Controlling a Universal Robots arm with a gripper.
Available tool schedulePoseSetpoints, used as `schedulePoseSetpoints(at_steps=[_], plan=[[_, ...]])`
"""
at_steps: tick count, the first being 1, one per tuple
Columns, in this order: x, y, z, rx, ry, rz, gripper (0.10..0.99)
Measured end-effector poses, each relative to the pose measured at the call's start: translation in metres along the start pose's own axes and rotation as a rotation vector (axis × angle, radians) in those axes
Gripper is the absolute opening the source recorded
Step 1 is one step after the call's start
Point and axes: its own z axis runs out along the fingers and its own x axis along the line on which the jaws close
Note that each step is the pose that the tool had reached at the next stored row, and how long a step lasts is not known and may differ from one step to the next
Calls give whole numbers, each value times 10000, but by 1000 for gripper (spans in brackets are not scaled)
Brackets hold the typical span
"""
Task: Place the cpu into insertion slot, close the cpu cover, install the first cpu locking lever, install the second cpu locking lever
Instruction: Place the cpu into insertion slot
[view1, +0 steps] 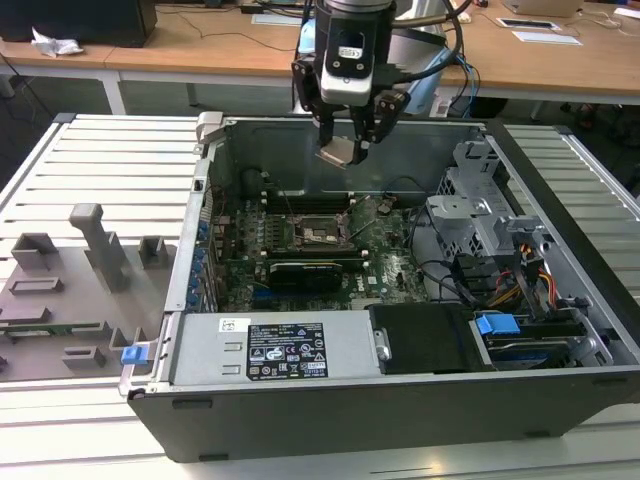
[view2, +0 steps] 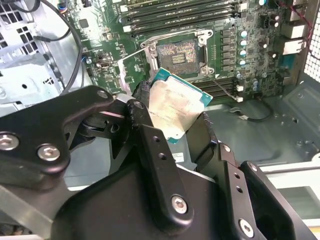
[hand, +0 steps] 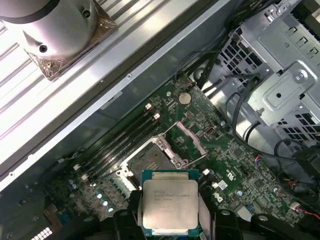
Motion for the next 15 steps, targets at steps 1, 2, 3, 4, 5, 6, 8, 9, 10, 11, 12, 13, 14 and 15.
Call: schedulePoseSetpoints(at_steps=[1, 2, 3, 4, 5, 6, 8, 9, 10, 11, 12, 13, 14, 15], plan=[[1, -1, 1, -1, -8, 91, 533], [3, -3, 3, -3, -15, 167, 533], [4, -4, 5, -5, -24, 272, 533], [4, -5, 7, -7, -31, 344, 533], [5, -6, 10, -9, -43, 485, 533], [6, -7, 12, -11, -55, 617, 533], [7, -8, 16, -15, -69, 789, 533], [8, -10, 19, -17, -85, 965, 533], [10, -11, 21, -20, -96, 1095, 533], [11, -12, 22, -21, -106, 1206, 533], [11, -13, 24, -24, -111, 1265, 533], [15, -16, 27, -27, -126, 1435, 533], [18, -19, 32, -28, -136, 1574, 533], [18, -20, 40, -25, -143, 1711, 533]])
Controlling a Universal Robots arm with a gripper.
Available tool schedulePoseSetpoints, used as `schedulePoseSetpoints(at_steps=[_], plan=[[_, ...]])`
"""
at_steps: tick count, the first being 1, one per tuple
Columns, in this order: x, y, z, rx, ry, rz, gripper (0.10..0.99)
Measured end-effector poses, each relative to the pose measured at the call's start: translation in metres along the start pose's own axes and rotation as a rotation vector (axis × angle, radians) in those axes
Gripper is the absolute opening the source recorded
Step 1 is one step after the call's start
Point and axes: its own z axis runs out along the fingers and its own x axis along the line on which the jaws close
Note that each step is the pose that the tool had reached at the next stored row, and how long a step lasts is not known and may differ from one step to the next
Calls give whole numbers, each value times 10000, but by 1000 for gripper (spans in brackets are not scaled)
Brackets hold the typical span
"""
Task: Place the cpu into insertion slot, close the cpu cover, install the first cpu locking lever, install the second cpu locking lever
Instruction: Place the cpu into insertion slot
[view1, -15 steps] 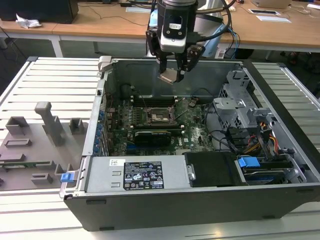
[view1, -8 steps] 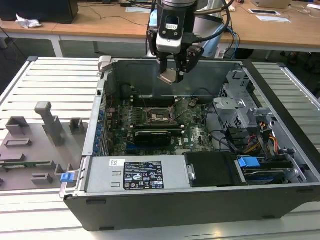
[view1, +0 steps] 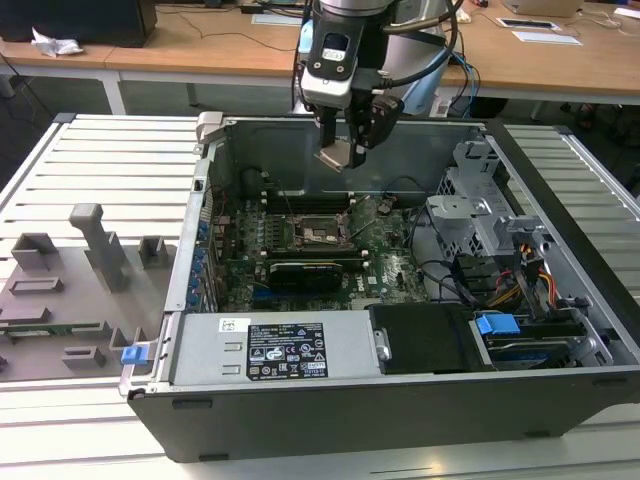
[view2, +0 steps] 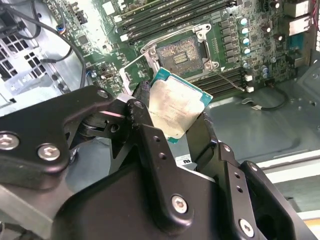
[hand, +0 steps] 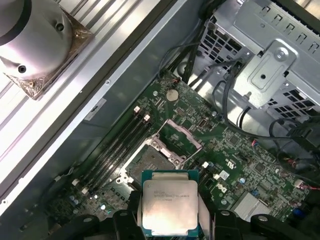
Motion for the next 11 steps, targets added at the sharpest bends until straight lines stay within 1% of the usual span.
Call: schedulePoseSetpoints(at_steps=[3, 5, 11], plan=[[1, -4, 21, 19, -8, 297, 533], [2, -6, 31, 53, 7, 469, 533], [23, -34, 46, 95, 25, 653, 533]])
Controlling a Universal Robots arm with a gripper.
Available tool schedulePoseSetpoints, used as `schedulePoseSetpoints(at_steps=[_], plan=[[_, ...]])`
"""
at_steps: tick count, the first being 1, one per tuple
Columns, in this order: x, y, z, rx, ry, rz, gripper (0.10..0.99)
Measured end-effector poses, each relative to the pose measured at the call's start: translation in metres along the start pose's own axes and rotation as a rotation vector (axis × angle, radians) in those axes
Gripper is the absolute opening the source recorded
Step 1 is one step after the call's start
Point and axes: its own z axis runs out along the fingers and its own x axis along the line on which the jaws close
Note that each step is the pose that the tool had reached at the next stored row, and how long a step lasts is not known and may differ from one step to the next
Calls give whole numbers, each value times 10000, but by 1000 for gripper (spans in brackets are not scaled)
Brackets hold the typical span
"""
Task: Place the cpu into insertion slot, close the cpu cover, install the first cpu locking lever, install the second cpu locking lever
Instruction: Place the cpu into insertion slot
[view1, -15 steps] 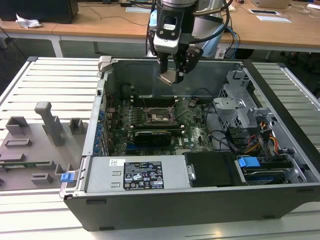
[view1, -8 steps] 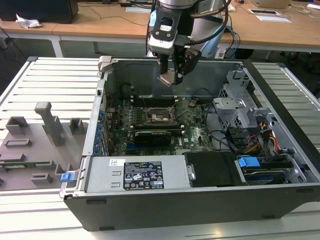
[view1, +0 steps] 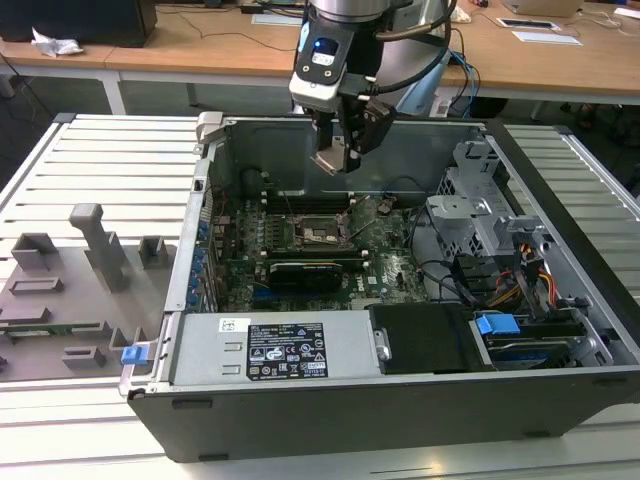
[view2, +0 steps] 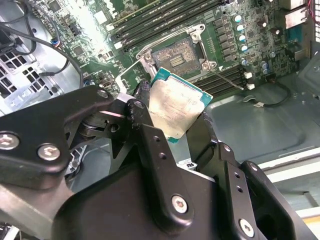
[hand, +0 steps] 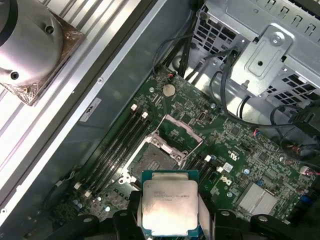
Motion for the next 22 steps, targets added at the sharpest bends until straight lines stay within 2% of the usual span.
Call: schedulePoseSetpoints(at_steps=[22], plan=[[29, -45, 28, 12, -13, 413, 533]])
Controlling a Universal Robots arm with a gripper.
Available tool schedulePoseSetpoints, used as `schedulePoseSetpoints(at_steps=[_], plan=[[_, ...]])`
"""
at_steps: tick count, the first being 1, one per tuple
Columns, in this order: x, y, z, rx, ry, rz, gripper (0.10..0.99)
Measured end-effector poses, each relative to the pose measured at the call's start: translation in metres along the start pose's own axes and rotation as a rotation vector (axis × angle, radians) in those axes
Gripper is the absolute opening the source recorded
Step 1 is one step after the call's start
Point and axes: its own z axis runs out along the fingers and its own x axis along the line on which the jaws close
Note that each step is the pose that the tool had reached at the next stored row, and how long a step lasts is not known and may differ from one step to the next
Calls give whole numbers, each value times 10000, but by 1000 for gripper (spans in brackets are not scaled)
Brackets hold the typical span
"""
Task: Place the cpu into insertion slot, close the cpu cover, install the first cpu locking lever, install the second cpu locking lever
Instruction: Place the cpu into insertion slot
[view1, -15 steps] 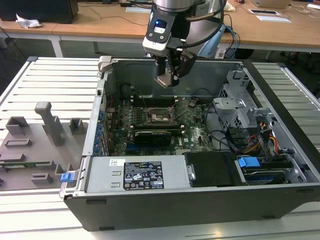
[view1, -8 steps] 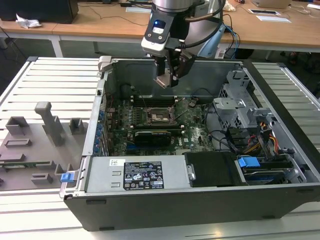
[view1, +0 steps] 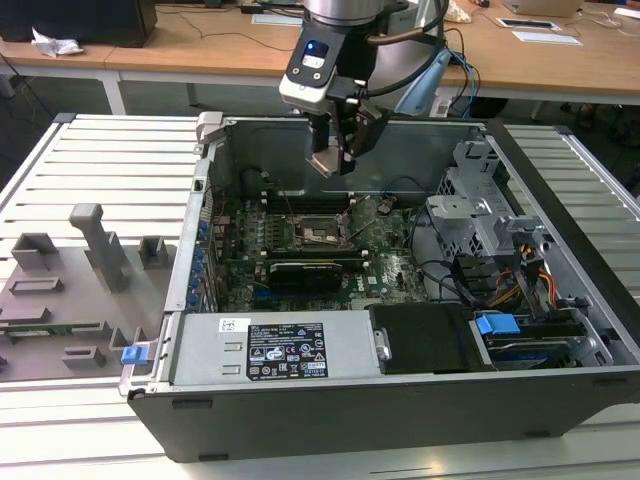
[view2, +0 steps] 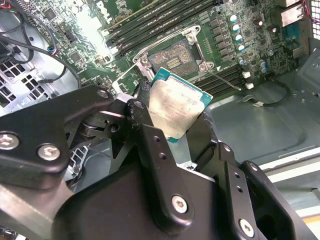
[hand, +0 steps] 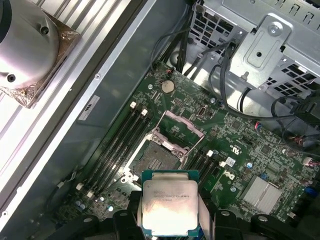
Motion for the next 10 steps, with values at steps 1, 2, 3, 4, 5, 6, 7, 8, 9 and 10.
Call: schedulePoseSetpoints(at_steps=[1, 2, 3, 4, 5, 6, 7, 8, 9, 10], plan=[[1, -2, 1, 0, -1, 17, 533], [2, -3, 2, 0, -2, 39, 533], [3, -4, 3, 1, -3, 52, 533], [3, -6, 4, 1, -4, 71, 533], [4, -7, 4, 1, -4, 80, 533], [5, -8, 5, 1, -5, 96, 533], [5, -9, 6, 1, -6, 113, 533], [6, -10, 7, 1, -6, 128, 533], [6, -11, 7, 1, -7, 142, 533], [7, -12, 8, 2, -8, 156, 533]])
